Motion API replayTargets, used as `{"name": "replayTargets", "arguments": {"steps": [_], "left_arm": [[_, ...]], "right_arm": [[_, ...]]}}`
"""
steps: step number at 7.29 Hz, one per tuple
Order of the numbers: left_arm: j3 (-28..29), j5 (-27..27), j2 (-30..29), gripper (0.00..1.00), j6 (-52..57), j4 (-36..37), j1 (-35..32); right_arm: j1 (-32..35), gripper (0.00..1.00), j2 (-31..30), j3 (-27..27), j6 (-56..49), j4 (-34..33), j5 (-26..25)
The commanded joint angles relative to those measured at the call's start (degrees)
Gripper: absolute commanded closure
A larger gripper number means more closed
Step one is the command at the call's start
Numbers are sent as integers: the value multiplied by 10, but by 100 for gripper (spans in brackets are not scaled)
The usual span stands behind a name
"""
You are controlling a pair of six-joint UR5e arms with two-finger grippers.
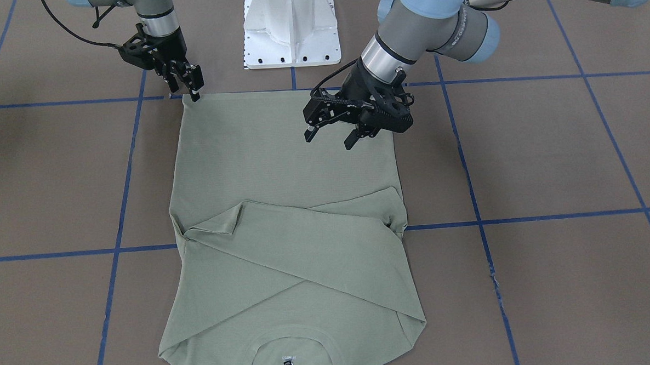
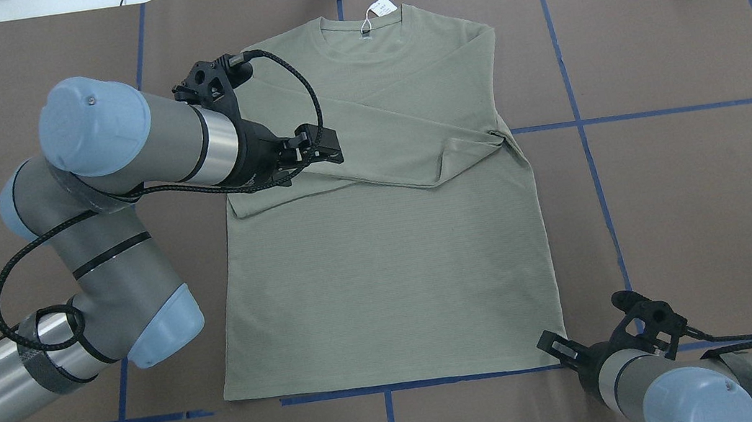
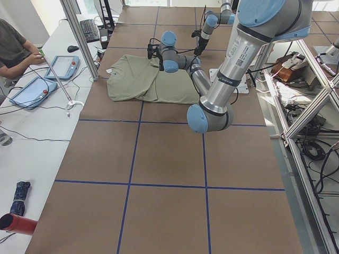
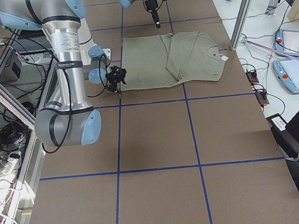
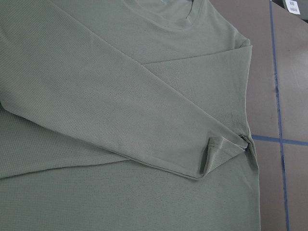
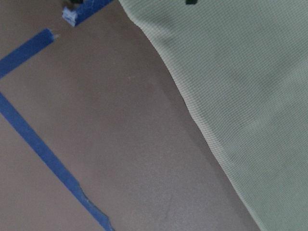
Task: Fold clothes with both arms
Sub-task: 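Release the sleeve and lower the left gripper to the hem corner nearest it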
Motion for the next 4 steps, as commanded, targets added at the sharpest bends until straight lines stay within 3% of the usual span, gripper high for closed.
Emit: {"name": "replayTargets", "arguments": {"steps": [1,3,4], "left_arm": [[0,1,0,7,0,0,0],[0,1,2,6,-3,-3,0],[-1,1,7,6,-3,-4,0]], "right_arm": [[-2,29,0,-2,0,1,1],[-3,48,5,-7,0,1,0],[-2,69,5,-9,0,0,0]]}}
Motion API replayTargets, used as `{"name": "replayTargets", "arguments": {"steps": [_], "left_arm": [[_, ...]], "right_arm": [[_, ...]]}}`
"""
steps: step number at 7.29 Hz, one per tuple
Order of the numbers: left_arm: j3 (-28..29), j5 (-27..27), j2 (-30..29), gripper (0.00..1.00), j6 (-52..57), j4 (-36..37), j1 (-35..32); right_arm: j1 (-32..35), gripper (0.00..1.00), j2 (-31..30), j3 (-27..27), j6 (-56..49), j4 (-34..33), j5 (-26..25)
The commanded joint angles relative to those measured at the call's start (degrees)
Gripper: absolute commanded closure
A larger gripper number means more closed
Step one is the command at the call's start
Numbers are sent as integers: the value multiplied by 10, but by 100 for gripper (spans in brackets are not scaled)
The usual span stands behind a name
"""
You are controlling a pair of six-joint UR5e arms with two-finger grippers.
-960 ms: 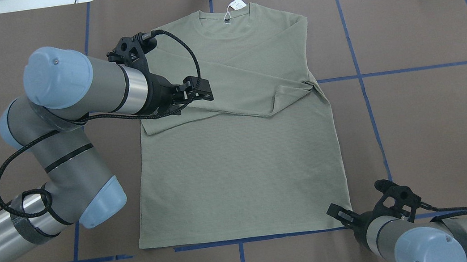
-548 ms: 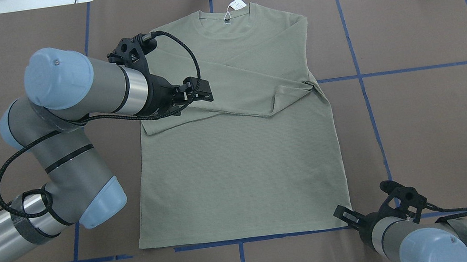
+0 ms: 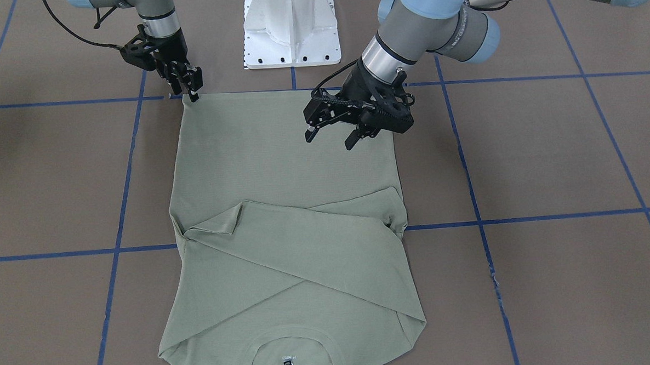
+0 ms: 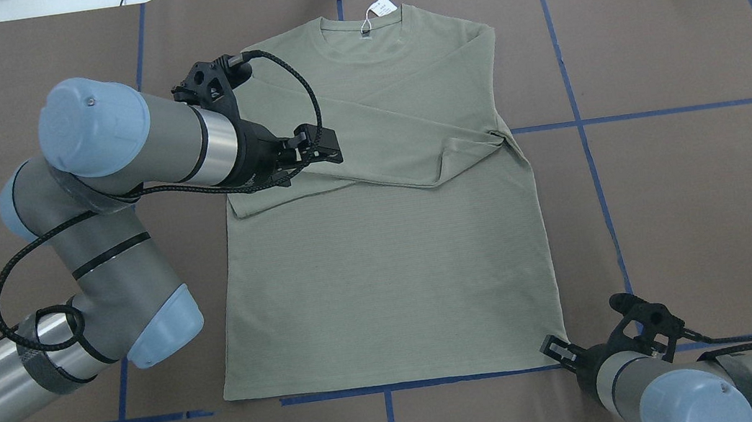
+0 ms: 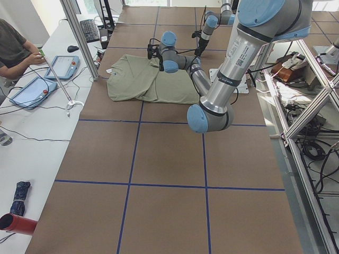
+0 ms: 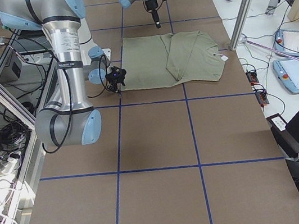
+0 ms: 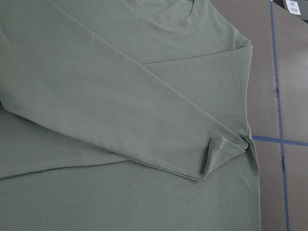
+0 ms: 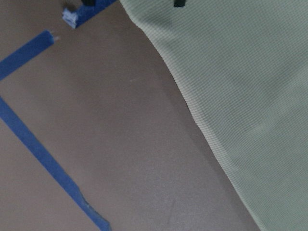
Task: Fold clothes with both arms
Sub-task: 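Release the sleeve and lower the left gripper to the hem corner nearest it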
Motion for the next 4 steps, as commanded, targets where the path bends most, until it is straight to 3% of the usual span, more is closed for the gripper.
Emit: {"name": "replayTargets", "arguments": {"steps": [1,4], "left_arm": [[-1,1,4,6,1,-2,0],[-3,1,13,6,-4,-2,0]], "right_arm": [[1,100,1,-1,0,-1,0],[4,100,-2,8,-1,-1,1]]}}
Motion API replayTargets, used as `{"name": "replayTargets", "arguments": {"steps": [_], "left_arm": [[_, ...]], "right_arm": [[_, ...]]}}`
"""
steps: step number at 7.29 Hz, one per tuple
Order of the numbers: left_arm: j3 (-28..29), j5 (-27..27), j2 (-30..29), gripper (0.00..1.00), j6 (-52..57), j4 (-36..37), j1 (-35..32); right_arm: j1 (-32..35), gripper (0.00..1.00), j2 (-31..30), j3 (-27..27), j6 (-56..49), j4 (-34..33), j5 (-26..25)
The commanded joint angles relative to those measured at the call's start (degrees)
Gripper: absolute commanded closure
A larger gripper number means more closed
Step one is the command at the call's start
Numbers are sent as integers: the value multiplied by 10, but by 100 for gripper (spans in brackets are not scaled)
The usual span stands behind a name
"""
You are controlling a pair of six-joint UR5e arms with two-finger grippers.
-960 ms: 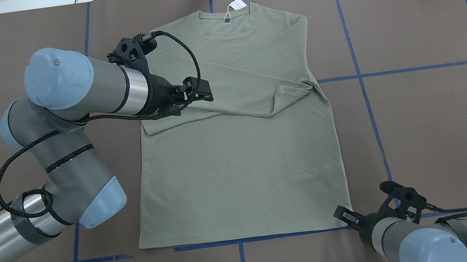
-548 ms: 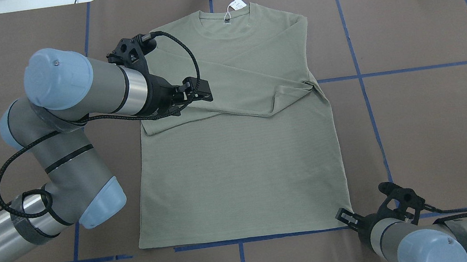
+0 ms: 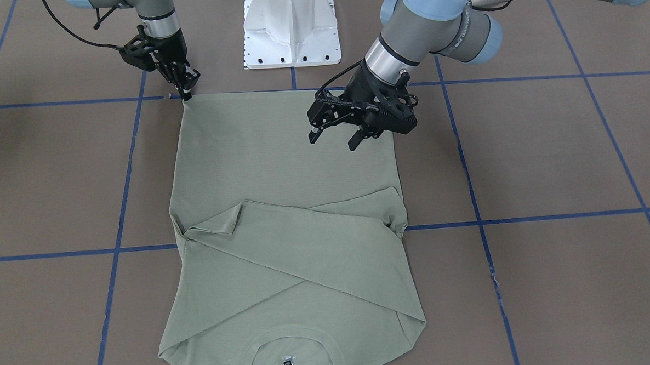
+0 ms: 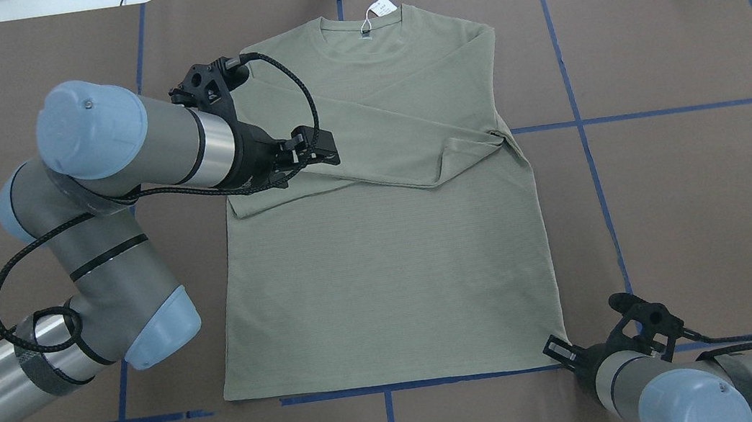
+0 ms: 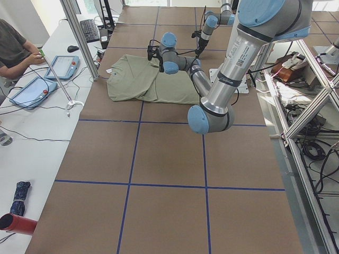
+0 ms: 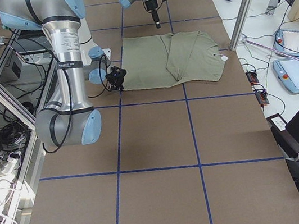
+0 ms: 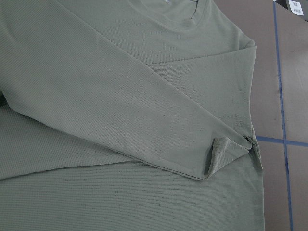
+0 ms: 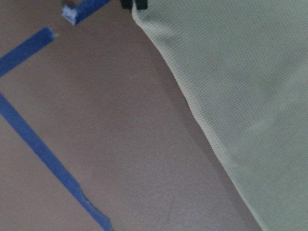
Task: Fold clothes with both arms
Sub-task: 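Release the sleeve and lower the left gripper to the hem corner nearest it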
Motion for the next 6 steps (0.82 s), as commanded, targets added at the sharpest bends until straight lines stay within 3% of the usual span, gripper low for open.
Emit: {"name": "replayTargets", "arguments": {"steps": [1,3,5,6], "left_arm": [[-5,-1,5,6,-7,2,-1],[-32,20,38,6,-93,10,12],[-150,144,189,7,-121,15,122],[-172,158,224,7,-126,35,159]], "right_arm": [[0,100,0,5,1,0,0],[2,100,-3,23,0,0,2],[2,100,-11,38,-1,0,4],[2,100,-14,42,-1,0,5]]}}
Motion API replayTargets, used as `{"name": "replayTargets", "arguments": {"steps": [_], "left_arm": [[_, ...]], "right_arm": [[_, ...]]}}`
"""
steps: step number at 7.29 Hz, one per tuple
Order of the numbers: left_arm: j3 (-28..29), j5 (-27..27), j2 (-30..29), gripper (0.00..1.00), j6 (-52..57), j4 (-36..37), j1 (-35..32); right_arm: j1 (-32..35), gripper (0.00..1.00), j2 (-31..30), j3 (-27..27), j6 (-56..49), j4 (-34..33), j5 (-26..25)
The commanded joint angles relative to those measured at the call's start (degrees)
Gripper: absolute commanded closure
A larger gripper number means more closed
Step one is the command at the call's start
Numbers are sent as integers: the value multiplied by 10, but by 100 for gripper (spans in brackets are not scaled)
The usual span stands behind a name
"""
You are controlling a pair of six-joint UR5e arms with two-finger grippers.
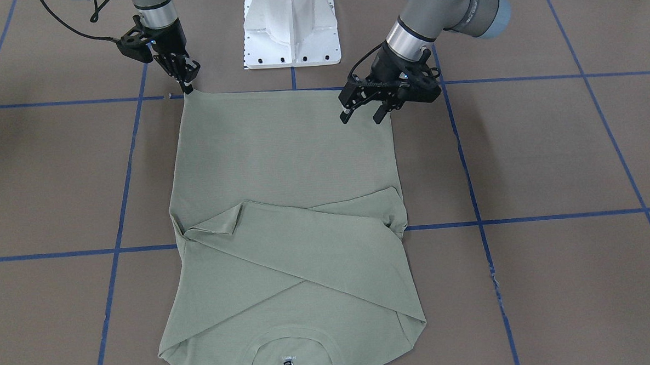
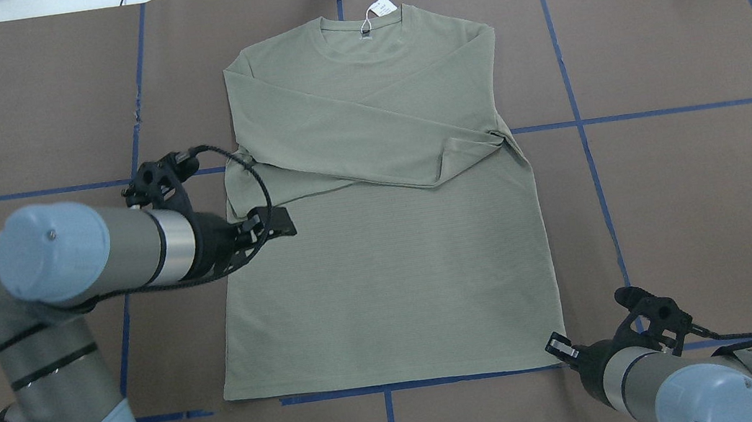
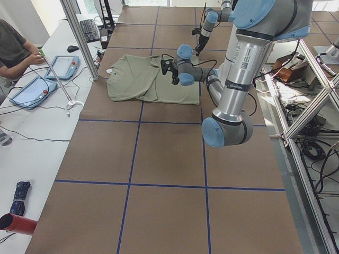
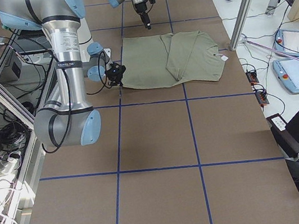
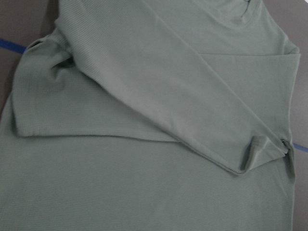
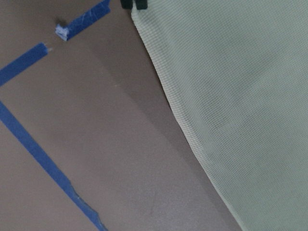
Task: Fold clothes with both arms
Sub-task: 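Release the sleeve and lower the left gripper to the hem corner nearest it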
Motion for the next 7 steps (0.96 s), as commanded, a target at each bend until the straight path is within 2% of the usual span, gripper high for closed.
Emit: {"name": "replayTargets", "arguments": {"steps": [1,2,7], "left_arm": [[-42,79,92,12,-41,27,104],[-40,90,104,23,-68,32,126],[-30,89,109,25,-74,80,160]], "right_arm": [[0,100,-8,7,0,0,1],[-1,100,-8,7,0,0,0],[-1,100,-8,7,0,0,0]]}}
